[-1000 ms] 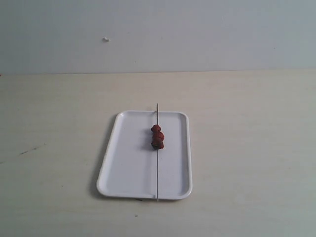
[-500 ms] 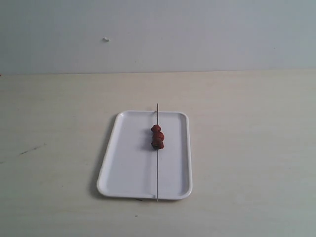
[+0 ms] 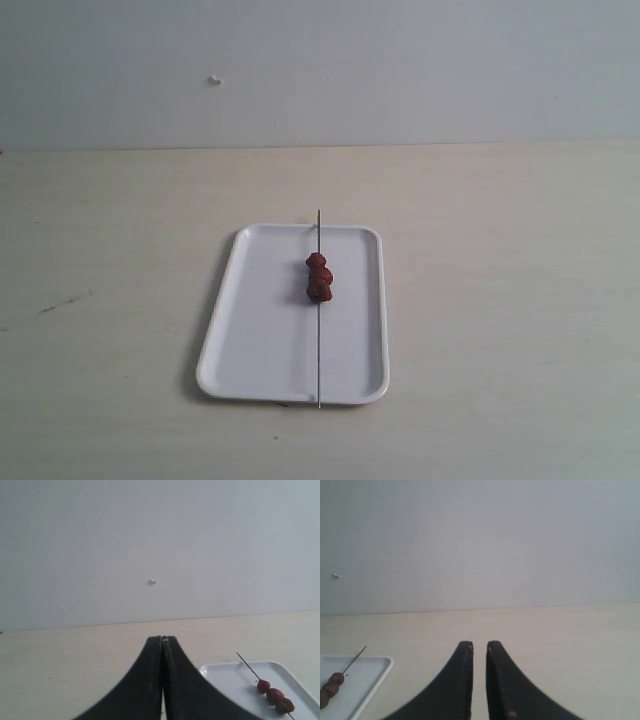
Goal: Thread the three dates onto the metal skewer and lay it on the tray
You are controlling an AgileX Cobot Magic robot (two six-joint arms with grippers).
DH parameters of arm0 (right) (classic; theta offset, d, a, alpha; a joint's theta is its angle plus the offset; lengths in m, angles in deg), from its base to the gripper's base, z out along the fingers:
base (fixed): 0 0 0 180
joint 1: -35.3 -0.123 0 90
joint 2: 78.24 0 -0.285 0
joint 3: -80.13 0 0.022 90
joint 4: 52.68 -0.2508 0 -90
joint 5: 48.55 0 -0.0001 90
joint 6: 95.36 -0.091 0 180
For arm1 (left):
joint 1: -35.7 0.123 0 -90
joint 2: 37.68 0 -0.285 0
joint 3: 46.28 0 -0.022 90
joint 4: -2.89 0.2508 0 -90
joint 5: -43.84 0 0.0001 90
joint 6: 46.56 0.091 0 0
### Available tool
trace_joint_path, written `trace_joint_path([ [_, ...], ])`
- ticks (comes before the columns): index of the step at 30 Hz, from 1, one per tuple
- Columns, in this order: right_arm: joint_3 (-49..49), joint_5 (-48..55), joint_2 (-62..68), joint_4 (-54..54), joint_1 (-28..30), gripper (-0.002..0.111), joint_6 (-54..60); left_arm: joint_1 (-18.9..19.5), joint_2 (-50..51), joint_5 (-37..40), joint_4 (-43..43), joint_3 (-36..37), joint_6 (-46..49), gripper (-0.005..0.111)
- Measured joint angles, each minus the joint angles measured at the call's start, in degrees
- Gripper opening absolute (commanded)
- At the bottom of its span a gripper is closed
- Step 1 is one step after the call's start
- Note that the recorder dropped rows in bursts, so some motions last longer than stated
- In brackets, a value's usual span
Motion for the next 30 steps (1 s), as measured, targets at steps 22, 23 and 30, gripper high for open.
trace_joint_path([
  [22, 0.0, 0.0, 0.0, 0.0, 0.0, 0.011, 0.0, 3.2, -2.5, 0.5, 1.5, 0.0, 4.6, 0.000],
  [23, 0.0, 0.0, 0.0, 0.0, 0.0, 0.011, 0.0, 4.1, -3.4, 1.3, 1.5, 0.0, 4.6, 0.000],
  [30, 0.0, 0.0, 0.0, 0.0, 0.0, 0.011, 0.0, 8.6, -7.9, 11.0, 1.4, 0.4, 4.6, 0.000],
])
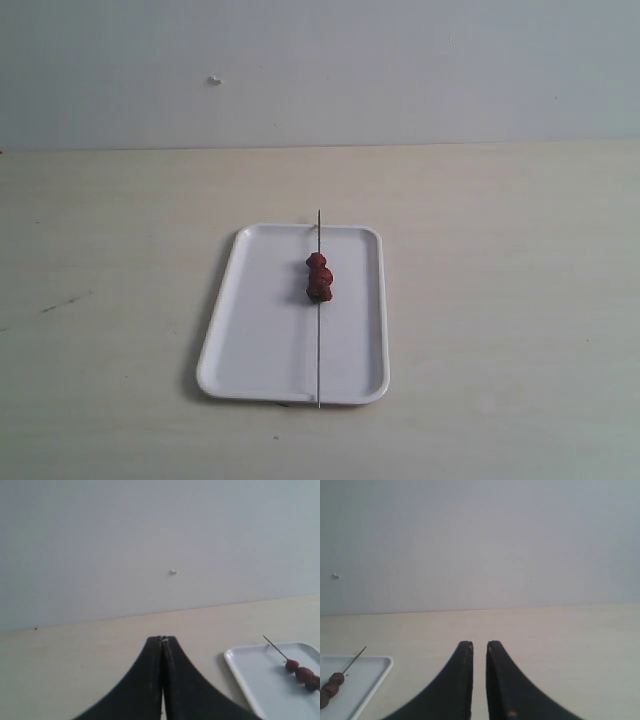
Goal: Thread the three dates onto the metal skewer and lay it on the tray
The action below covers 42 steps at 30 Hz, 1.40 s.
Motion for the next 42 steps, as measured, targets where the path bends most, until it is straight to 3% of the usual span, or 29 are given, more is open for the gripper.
trace_joint_path([
  [7, 0.0, 0.0, 0.0, 0.0, 0.0, 0.011, 0.0, 2.3, -5.0, 5.4, -0.1, 4.0, 0.0, 0.000],
  [13, 0.0, 0.0, 0.0, 0.0, 0.0, 0.011, 0.0, 2.4, -7.9, 8.8, -0.9, 8.2, 0.0, 0.000],
  [20, 0.0, 0.0, 0.0, 0.0, 0.0, 0.011, 0.0, 2.4, -10.0, 16.2, -1.0, 8.3, 0.0, 0.000],
  [42, 0.0, 0.0, 0.0, 0.0, 0.0, 0.011, 0.0, 2.4, -10.4, 16.7, -1.0, 8.3, 0.0, 0.000],
])
